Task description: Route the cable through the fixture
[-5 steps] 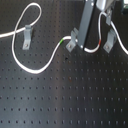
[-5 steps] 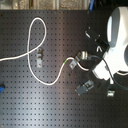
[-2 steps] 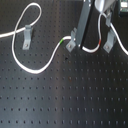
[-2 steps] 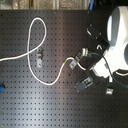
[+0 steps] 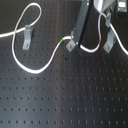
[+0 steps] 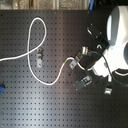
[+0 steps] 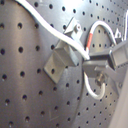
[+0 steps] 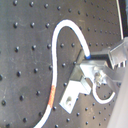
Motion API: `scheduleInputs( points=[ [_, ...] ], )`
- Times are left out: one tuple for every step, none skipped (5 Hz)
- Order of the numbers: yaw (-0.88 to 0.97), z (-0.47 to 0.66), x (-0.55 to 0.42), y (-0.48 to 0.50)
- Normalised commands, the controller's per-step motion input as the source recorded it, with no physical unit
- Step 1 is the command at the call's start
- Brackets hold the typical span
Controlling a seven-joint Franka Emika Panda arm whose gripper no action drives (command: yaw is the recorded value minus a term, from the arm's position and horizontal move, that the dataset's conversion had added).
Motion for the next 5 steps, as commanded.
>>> scheduleInputs(
  points=[
    [0.09,0.17,-0.079,-0.062],
    [0.0,0.2,-0.187,-0.103],
    [0.0,0.27,-0.159,-0.086],
    [0.0,0.27,-0.21,-0.091],
    [0.14,0.0,-0.306,0.142]
  ],
)
